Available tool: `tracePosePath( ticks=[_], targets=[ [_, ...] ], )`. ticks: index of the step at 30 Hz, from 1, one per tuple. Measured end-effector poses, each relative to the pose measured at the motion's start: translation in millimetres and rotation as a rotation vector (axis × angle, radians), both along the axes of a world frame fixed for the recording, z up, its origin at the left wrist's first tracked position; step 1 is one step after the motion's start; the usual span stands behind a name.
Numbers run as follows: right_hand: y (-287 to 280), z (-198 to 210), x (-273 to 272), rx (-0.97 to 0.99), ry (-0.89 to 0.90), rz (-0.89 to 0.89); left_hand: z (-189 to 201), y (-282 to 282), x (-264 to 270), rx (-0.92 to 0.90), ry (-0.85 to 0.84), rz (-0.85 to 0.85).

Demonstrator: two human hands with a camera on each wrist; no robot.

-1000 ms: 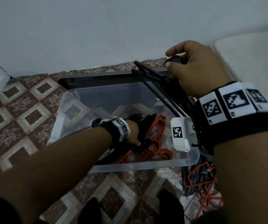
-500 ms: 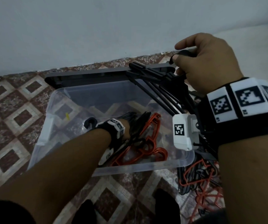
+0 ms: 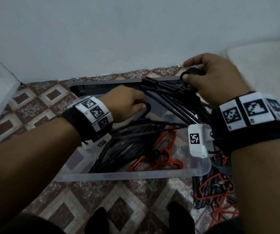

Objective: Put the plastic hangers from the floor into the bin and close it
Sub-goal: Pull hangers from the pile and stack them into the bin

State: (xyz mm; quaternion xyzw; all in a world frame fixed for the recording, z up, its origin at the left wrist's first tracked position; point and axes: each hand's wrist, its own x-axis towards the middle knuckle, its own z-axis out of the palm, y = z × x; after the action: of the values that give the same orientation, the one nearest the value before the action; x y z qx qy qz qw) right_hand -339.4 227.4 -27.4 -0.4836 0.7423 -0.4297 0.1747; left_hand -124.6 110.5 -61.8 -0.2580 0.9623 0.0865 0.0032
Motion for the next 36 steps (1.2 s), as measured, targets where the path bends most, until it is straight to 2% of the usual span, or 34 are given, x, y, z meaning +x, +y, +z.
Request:
tracePosePath(
  ticks=[4,8,13,17,18,19,23,25,27,30,33,36],
  targets=[
    [-2,2,15,0.051,-0.013,0.133,46,12,-10,-0.028,0.211,-0.105],
    [1,4,32,0.013,-0.154,0.208,59,13,-30,-0.04,0.349,-0.06],
    [1,2,19,-0.017,-0.205,0.209,42,13,-40,0.075,0.534,0.043],
    [-1,-4,15,0.048,-0.062,0.149,3,11,-27,0.314,0.692,0.194],
    [-1,-5,14,0.06,-0.033,0.132,-9,7,-22,0.328,0.618,0.213],
    [-1,-6,13,0.072,-0.016,0.119,-23,3,-19,0.331,0.455,0.211],
    [-3,-6,12,0.095,-0.038,0.085,-95,4,-29,0.4,-0.437,0.084],
    [-5,-7,12,0.09,-0.05,0.071,-135,12,-40,0.398,-0.673,0.016],
    [-7,-9,11,0.083,-0.053,0.056,-172,17,-48,0.46,-0.728,0.01],
    [-9,-11,6,0.088,-0.066,0.054,-210,23,-56,0.587,-0.83,0.091],
    [-10,-14,-1,0.086,-0.032,0.05,-235,23,-62,0.43,-0.938,0.077],
    [-8,-14,-9,0.055,-0.011,0.009,-238,19,-62,0.348,-0.927,0.067]
  ],
)
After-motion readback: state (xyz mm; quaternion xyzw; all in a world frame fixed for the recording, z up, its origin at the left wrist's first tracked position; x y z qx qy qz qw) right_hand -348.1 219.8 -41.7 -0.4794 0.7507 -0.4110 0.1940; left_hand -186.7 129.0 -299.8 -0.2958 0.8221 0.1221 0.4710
